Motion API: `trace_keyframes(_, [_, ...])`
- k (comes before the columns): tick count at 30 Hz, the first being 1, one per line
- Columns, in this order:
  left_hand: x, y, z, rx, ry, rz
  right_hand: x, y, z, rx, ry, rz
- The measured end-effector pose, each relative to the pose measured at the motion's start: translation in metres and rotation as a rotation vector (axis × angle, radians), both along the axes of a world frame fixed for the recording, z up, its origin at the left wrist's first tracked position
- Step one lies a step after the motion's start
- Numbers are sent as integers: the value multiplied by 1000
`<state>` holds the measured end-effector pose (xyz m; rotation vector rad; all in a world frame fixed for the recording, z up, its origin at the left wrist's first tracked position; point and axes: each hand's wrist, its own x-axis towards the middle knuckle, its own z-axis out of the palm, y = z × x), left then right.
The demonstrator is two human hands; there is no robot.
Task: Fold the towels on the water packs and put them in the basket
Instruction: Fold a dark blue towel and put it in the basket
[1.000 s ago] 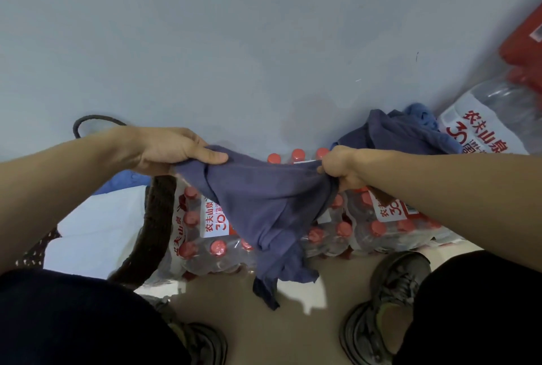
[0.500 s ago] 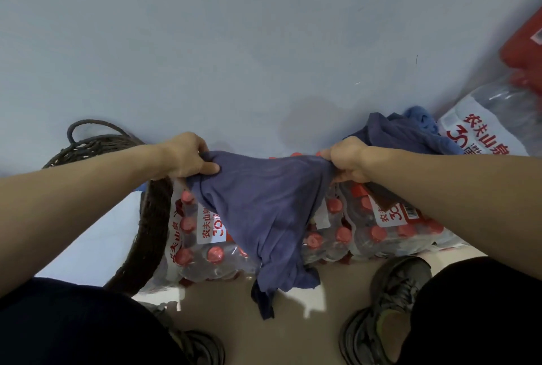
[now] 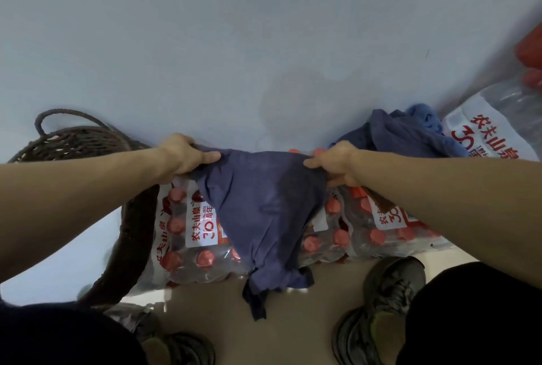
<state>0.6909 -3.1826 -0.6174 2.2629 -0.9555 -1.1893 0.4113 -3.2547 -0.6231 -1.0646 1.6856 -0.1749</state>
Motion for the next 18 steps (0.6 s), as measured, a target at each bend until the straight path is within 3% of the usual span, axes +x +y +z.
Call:
trace_keyframes(2, [-1,1,-6,-83,116,98,5,3,-1,100,53,51])
trace_keyframes(5, [2,8,-19,-90,72,136,10,6,1,145,105,100])
trace_keyframes(8, [7,15,-26,-65,-193,11,13,2,-1,-9,120,133])
trace_keyframes(11, [8,19,-26,-32,-369,-154,13,-1,-3,-174,26,-13])
trace_keyframes(15, [8,20,-29,-21,-441,-190,4,3,-3,-404,245,141])
trace_keyframes(18, [8,18,-30,-66,-429,-142,0,7,-4,-442,299,320])
